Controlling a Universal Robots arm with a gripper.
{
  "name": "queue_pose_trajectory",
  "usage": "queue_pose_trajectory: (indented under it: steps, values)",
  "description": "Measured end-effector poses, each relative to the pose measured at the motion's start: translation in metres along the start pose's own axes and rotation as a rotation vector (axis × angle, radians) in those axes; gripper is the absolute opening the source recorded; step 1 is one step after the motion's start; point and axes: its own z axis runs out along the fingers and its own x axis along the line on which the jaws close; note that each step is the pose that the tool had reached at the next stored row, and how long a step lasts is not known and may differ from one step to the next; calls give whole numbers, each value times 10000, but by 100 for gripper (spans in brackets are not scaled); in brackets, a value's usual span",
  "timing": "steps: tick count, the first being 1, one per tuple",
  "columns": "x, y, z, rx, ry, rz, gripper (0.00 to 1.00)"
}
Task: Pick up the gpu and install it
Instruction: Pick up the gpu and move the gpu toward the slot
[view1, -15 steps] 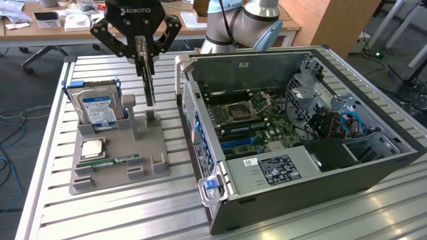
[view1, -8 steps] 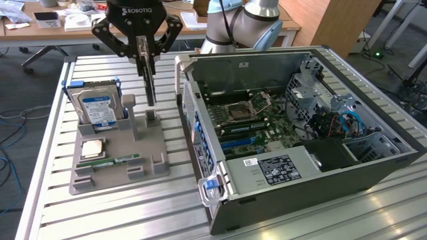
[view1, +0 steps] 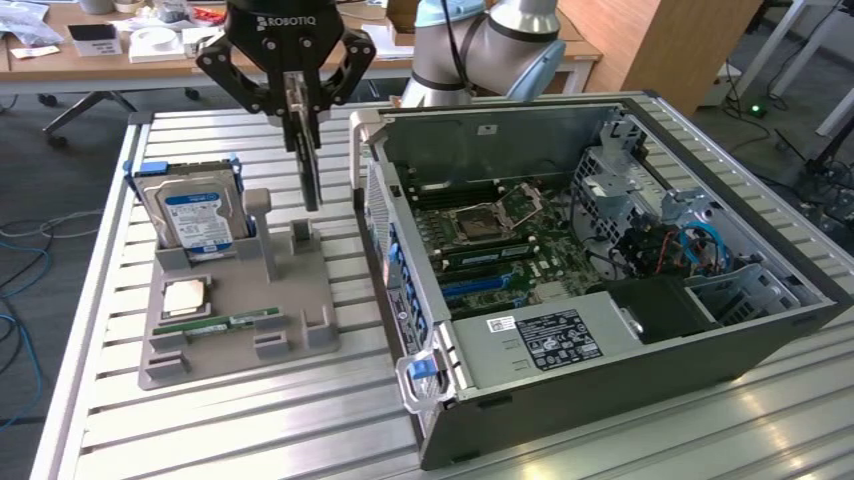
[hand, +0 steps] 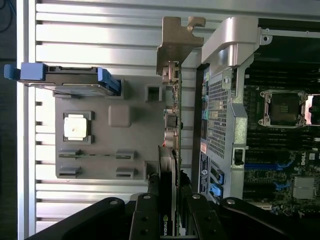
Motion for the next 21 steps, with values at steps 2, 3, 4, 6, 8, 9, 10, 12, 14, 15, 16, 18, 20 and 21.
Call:
queue_pose_trajectory:
  steps: [2,3,4,6,8,9,10,12,14,15,16,18,20,21]
  values:
    - [-29,-1,1,0,0,0,26]
    - [-44,-1,1,0,0,0,26]
    - [-59,-1,2,0,0,-1,26]
    - [-86,-2,3,0,0,-1,26]
    - [-105,-2,3,-1,0,-1,26]
    - [-111,-2,4,-1,-1,-1,26]
    - [-117,-2,4,0,0,-1,26]
    - [-137,-3,4,0,0,-1,26]
    - [-169,-3,5,0,-1,0,26]
    - [-186,-3,6,-1,-1,0,26]
    - [-202,-3,6,0,0,0,26]
    - [-233,-4,7,0,0,0,26]
    - [-260,-4,7,0,0,0,26]
    - [-271,-5,8,0,0,-1,26]
